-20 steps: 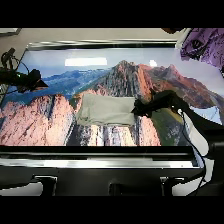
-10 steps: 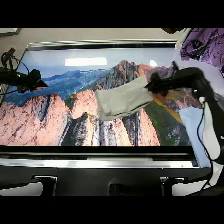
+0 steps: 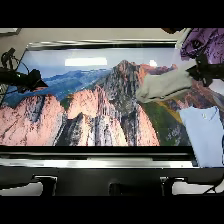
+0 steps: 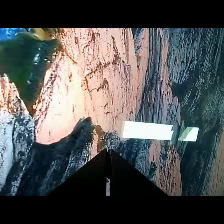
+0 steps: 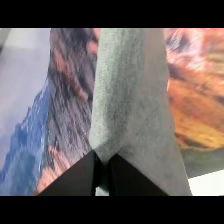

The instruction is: Fold the clothes and pants, and hang the long-sleeved shirts on hangers.

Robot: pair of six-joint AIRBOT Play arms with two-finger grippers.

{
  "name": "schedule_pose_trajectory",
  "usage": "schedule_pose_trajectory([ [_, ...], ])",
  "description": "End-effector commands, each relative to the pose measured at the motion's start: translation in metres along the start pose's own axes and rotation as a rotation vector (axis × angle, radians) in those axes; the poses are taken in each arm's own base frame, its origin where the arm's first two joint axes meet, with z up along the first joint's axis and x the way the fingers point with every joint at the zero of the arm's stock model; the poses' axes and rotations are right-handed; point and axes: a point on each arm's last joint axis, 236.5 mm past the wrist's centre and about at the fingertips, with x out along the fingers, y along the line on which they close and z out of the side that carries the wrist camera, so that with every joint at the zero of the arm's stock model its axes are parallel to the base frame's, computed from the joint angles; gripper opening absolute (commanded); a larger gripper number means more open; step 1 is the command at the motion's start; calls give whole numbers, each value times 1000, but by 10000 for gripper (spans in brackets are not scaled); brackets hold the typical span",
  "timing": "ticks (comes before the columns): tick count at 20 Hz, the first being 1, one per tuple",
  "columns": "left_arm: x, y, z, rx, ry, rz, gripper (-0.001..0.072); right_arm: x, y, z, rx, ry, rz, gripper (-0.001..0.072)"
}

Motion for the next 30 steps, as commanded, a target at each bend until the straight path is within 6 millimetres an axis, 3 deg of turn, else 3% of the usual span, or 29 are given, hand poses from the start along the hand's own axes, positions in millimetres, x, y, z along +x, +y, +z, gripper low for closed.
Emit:
schedule_pose_trajectory([
  [1, 0, 0, 0, 0, 0, 1, 25, -48, -26, 39, 62, -143, -65, 35],
  [8, 0, 1, -5, 0, 22, 2, 25, -122, -59, 72, 146, -365, -216, 35],
  [14, 0, 1, -10, 27, 44, 3, 25, -168, -64, 73, 179, -480, -314, 36],
  [17, 0, 1, -10, 26, 44, 3, 25, -178, -72, 59, 181, -451, -371, 36],
  [24, 0, 1, -10, 26, 44, 3, 25, -194, -120, -4, 232, -231, -628, 36],
  [30, 0, 1, -11, 26, 45, 3, 25, -218, -163, -17, 177, -185, -841, 35],
])
